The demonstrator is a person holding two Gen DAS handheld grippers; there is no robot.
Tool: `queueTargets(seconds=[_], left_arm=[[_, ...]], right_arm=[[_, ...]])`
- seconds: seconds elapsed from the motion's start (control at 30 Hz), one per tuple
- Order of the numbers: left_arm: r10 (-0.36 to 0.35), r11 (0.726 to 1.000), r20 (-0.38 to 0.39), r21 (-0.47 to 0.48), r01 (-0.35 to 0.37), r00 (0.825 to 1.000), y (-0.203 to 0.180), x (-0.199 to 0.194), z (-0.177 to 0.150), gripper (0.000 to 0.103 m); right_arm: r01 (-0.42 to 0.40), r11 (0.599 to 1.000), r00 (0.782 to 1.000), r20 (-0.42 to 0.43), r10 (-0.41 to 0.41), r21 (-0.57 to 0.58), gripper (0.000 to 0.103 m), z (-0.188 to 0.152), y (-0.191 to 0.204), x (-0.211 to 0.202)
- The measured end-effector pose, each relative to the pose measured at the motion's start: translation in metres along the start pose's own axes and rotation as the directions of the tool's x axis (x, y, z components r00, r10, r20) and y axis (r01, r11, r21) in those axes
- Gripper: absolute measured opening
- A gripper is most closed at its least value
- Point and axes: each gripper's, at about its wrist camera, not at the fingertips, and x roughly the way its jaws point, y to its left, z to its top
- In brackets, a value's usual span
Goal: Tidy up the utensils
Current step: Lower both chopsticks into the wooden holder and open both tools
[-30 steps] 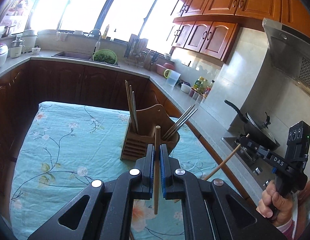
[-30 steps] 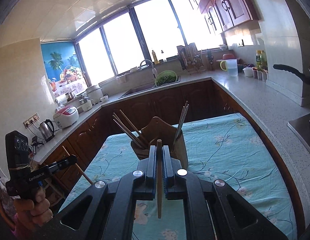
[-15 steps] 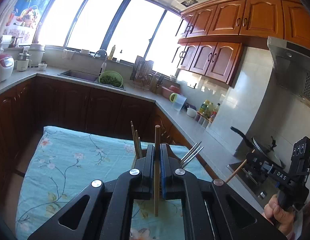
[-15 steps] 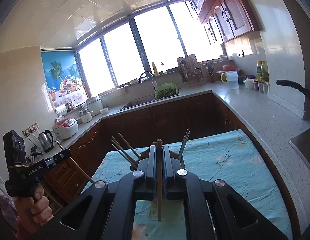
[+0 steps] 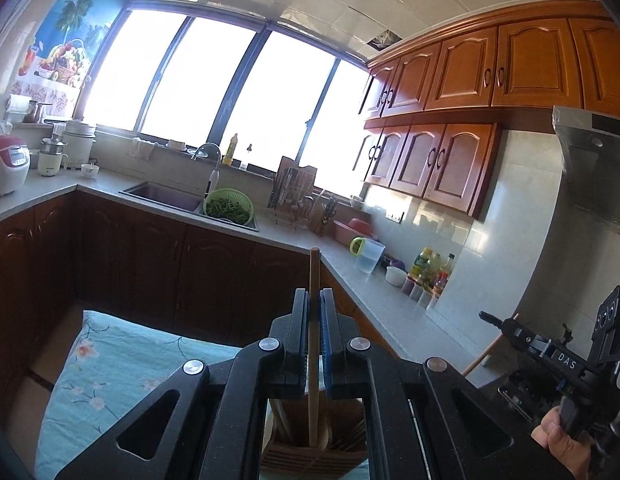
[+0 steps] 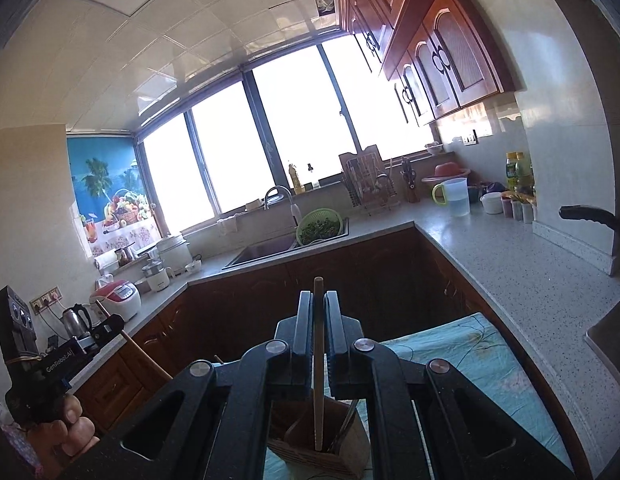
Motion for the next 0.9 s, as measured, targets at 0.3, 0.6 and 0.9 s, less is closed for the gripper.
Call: queueTargets(seconds=[0.3, 0.6, 0.9], left_arm=[[0.048, 0.999, -0.072, 0.005, -0.047, 0.996, 0.009, 0.058, -0.054, 0.004], [0.068, 0.997, -0.171, -0.010, -0.071, 0.983, 0.023, 0.090, -0.079, 0.005], [0.071, 0.997, -0.190, -0.008, -0.074, 0.979, 0.030, 0.088, -0.072, 0.005]], right_arm=[[0.031, 1.000, 0.999, -0.040, -0.031, -0.004, 0.005, -0.040, -0.009, 0.039], [0.050, 0.999, 0.986, -0.161, -0.047, 0.013, 0.006, -0.084, -0.021, 0.068], [0.074, 0.996, 0.983, -0.171, -0.066, 0.040, 0.007, -0.082, -0.031, 0.066]])
